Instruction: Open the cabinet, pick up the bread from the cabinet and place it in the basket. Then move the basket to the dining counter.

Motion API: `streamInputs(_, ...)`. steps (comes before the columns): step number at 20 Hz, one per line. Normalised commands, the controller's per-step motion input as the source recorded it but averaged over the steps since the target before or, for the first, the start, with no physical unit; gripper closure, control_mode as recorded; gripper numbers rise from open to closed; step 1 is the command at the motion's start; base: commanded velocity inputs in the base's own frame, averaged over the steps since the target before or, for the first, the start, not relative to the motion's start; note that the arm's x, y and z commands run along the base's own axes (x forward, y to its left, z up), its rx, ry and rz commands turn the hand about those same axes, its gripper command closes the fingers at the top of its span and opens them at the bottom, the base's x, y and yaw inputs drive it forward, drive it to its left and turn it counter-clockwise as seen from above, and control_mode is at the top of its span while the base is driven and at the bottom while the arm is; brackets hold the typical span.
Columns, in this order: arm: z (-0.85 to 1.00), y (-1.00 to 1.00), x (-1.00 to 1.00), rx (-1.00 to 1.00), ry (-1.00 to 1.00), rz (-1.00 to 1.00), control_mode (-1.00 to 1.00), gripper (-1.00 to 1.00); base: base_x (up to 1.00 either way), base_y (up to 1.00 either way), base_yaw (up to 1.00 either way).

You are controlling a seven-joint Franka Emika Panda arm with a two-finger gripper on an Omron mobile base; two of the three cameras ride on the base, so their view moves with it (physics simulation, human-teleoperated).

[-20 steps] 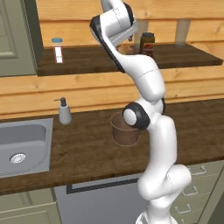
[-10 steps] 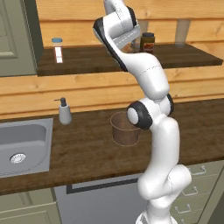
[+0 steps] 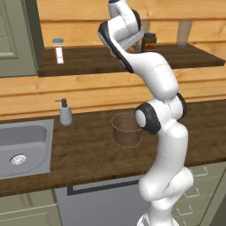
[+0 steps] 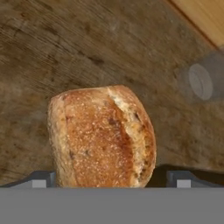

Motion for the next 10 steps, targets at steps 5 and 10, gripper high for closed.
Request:
streamInputs(5, -0.18, 0.10, 0.11, 0.00, 0.03, 0.08, -1.00, -1.00, 0.00, 0.00, 0.00)
streamInputs(10, -0.12, 0.49, 0.14, 0.00, 0.08, 0.16, -1.00, -1.00, 0.00, 0.00, 0.00)
